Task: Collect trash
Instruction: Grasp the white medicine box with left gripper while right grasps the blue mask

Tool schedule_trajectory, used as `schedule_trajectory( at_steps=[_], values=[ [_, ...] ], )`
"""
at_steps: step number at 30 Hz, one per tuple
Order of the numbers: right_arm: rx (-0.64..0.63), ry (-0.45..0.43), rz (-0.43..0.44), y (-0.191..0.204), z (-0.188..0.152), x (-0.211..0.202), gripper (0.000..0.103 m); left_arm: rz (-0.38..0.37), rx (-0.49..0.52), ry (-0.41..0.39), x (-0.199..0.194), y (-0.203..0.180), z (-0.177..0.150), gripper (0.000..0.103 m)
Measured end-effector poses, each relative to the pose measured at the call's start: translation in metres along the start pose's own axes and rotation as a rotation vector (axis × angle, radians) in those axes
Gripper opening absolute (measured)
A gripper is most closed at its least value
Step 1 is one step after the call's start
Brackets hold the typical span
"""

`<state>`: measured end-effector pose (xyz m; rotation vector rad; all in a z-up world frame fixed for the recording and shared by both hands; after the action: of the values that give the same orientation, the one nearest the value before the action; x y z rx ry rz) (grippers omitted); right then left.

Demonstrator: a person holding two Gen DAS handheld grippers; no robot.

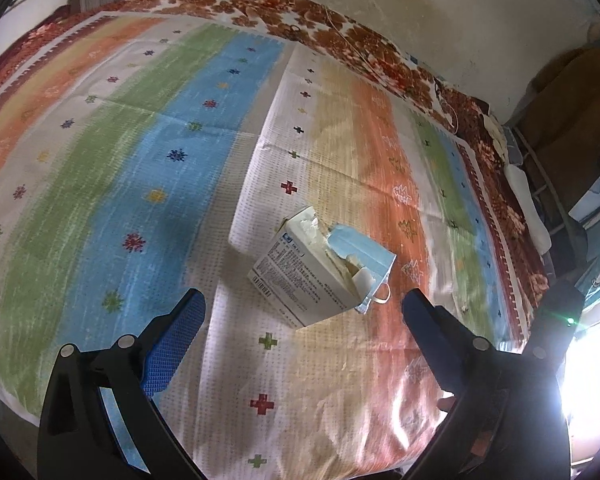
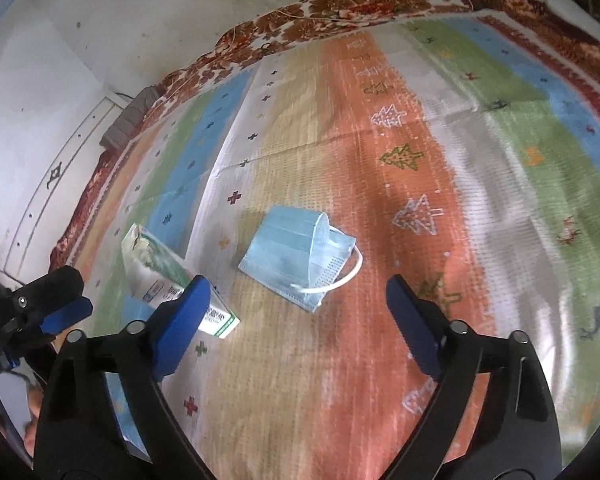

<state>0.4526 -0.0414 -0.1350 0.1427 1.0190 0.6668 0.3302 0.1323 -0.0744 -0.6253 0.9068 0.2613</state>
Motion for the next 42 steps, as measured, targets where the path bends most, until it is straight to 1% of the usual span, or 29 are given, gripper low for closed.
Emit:
schedule_trajectory(
  at_steps=[3,5,7,9,10,13,15,16,18,19,20,21,22,23,24,25,26,27,29,30,32,35,39,42],
  values=[
    [0.016,0.013,0.016,-0.004,0.001,0.011,0.077,-0.007,-0.009,0.009,0.005,-0.003,0.005,0.097],
    [0.03,0.023,0.026,-0.007,0.001,0.018,0.068,-0.017,-0.017,0.015,0.008,-0.004,0.009,0.097],
    [0.045,0.029,0.04,-0.009,0.003,0.025,0.064,-0.019,-0.019,0.019,0.012,-0.007,0.012,0.097],
    [0.057,0.029,0.06,-0.01,0.007,0.03,0.057,-0.015,-0.023,0.028,0.018,-0.009,0.015,0.097],
    [0.06,0.029,0.066,-0.011,0.008,0.032,0.052,-0.013,-0.025,0.034,0.021,-0.01,0.016,0.097],
    [0.072,0.037,0.093,-0.01,0.012,0.042,0.045,0.001,-0.038,0.054,0.033,-0.011,0.019,0.097],
    [0.082,0.042,0.108,-0.01,0.013,0.047,0.039,0.001,-0.049,0.075,0.042,-0.01,0.019,0.096],
    [0.09,0.045,0.117,-0.01,0.014,0.05,0.034,-0.001,-0.051,0.081,0.044,-0.011,0.02,0.096],
    [0.098,0.052,0.138,-0.007,0.015,0.055,0.026,0.007,-0.049,0.092,0.049,-0.011,0.019,0.092],
    [0.098,0.058,0.144,-0.006,0.015,0.057,0.021,0.011,-0.046,0.096,0.05,-0.011,0.019,0.091],
    [0.105,0.073,0.159,-0.005,0.014,0.06,0.016,0.019,-0.044,0.105,0.053,-0.011,0.018,0.088],
    [0.112,0.082,0.163,-0.005,0.013,0.062,0.013,0.018,-0.046,0.116,0.056,-0.01,0.017,0.081],
    [0.114,0.089,0.157,-0.005,0.011,0.064,0.007,0.018,-0.046,0.125,0.059,-0.01,0.016,0.077],
    [0.106,0.095,0.151,-0.004,0.01,0.064,0.004,0.024,-0.049,0.145,0.062,-0.009,0.014,0.069],
    [0.097,0.097,0.15,-0.004,0.009,0.064,0.003,0.013,-0.055,0.158,0.063,-0.008,0.012,0.062],
    [0.083,0.097,0.148,-0.002,0.009,0.062,0.002,0.008,-0.056,0.163,0.063,-0.008,0.012,0.061],
    [0.077,0.095,0.146,-0.001,0.009,0.061,0.001,0.006,-0.052,0.165,0.061,-0.008,0.012,0.056],
    [0.069,0.089,0.142,0.0,0.009,0.057,0.0,0.007,-0.047,0.162,0.058,-0.008,0.012,0.048],
    [0.059,0.082,0.131,0.001,0.01,0.051,0.0,0.012,-0.046,0.157,0.052,-0.006,0.014,0.037],
    [0.047,0.08,0.119,0.003,0.01,0.047,0.0,0.011,-0.049,0.158,0.049,-0.005,0.014,0.033],
    [0.02,0.079,0.101,0.006,0.009,0.04,0.0,0.007,-0.057,0.162,0.044,-0.002,0.013,0.028],
    [-0.03,0.077,0.071,0.012,0.007,0.027,0.0,0.009,-0.058,0.158,0.035,0.002,0.01,0.025],
    [-0.084,0.074,0.026,0.018,0.003,0.005,0.0,0.01,-0.032,0.143,0.017,0.001,0.004,0.024],
    [-0.097,0.063,0.017,0.022,0.002,-0.013,0.0,0.003,-0.006,0.133,0.001,-0.002,-0.001,0.024]
  ],
)
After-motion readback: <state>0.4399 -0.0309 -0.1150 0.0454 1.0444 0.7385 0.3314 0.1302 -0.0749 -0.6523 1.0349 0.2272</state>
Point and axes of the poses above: each gripper's, at about its wrist camera, not at the fingertips, and x roughly the way its jaws point, y to its left, z to its top, the point moved 3 cm from there along x, roughly the way its jaws point
